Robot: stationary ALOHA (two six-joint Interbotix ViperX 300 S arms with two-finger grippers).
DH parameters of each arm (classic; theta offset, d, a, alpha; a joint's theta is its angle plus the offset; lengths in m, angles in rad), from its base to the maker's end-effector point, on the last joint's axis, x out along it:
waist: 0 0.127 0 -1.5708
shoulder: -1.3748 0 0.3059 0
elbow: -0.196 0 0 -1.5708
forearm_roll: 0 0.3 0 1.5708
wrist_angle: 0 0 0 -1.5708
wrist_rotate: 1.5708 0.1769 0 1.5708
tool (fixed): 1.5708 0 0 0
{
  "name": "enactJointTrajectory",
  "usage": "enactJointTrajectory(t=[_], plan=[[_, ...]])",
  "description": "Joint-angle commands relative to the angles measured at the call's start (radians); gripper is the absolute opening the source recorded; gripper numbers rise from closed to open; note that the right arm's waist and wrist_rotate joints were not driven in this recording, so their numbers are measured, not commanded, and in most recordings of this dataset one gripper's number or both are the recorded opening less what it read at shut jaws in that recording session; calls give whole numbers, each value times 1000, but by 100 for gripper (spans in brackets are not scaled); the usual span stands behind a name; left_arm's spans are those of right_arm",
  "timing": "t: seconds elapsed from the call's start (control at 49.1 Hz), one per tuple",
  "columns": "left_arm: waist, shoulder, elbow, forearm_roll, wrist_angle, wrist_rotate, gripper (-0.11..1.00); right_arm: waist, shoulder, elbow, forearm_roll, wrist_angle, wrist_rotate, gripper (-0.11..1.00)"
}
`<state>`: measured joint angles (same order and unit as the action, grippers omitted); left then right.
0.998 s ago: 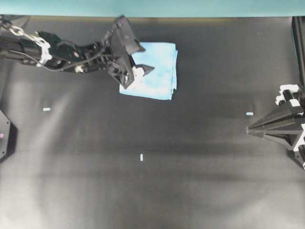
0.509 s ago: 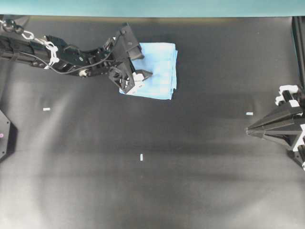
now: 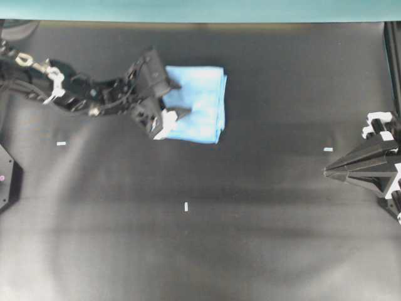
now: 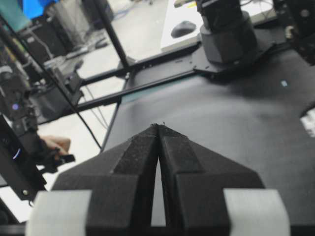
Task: Push a blue cloth with the left arm to wipe the desk.
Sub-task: 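Push the blue cloth with the left gripper down and left across the table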
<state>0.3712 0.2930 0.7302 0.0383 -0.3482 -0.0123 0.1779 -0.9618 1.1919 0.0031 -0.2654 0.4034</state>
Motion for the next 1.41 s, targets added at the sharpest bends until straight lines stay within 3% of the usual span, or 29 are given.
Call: enactJointTrajectory(t=[0.0,0.407,0.794,1.1,1.385], plan=[[-49,-25,32,5,-12,0,80,0,9,0,0,-6,0,-1],[-192,-112,170,5,-12,-12,80,0,9,9,14,-6,0,-1],[-377,-207,307,5,-12,-61,80,0,9,14,14,-6,2,-1],[-586,-235,341,5,-6,-117,80,0,9,15,23,8,2,-1],[-732,-235,345,5,-3,-146,80,-2,9,15,25,9,2,-1]])
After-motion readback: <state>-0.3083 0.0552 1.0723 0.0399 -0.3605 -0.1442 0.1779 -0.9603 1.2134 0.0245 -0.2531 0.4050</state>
